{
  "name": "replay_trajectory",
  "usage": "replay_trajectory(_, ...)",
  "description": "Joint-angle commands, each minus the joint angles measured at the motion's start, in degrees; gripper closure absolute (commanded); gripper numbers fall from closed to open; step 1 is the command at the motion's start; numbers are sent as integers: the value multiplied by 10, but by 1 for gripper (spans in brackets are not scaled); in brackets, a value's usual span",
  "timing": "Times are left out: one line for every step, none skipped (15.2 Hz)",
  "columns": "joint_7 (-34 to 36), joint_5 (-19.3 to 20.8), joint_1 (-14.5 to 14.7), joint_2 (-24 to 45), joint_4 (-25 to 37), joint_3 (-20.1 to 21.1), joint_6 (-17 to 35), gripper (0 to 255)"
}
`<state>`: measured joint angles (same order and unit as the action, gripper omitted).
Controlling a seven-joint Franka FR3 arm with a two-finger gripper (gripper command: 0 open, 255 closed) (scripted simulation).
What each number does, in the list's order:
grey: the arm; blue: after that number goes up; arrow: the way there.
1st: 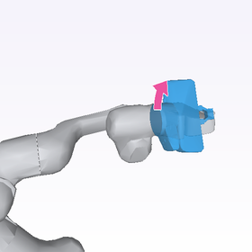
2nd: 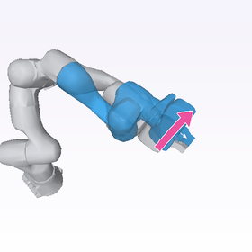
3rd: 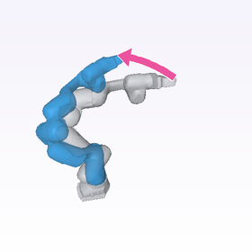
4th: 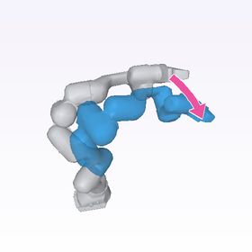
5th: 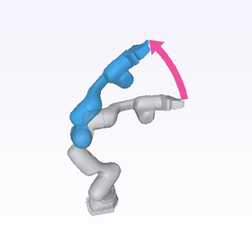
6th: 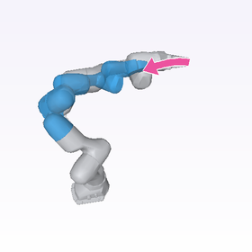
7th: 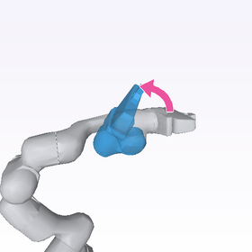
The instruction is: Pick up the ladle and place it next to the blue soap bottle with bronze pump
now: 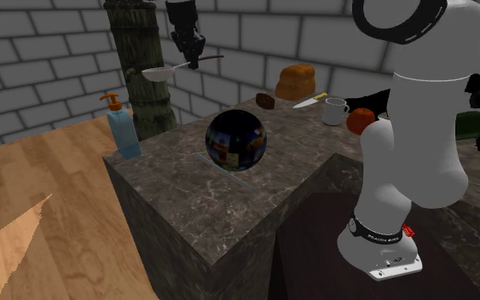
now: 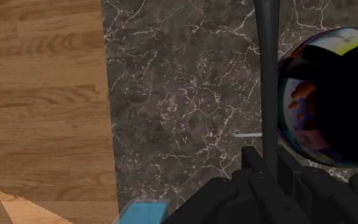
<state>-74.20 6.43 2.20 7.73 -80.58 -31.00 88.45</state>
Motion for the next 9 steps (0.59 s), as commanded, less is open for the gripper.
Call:
replay_trajectory(-8,-15,-8,27,21,-2,4,255)
replay_trajectory(-6,-13,-7,24,10,-1,12,255)
replay_trajectory(-3,-11,-5,21,-2,-1,21,255)
replay_trajectory(-1,-10,-4,18,-13,0,29,255)
replay_trajectory(1,-8,-3,16,-24,0,38,255)
replay_trajectory(2,-7,-2,14,-34,0,46,255)
replay_trajectory(4,-6,-2,11,-44,0,54,255)
replay_trajectory(6,-5,-1,10,-54,1,62,255)
replay_trajectory(8,-4,0,8,-64,1,71,255)
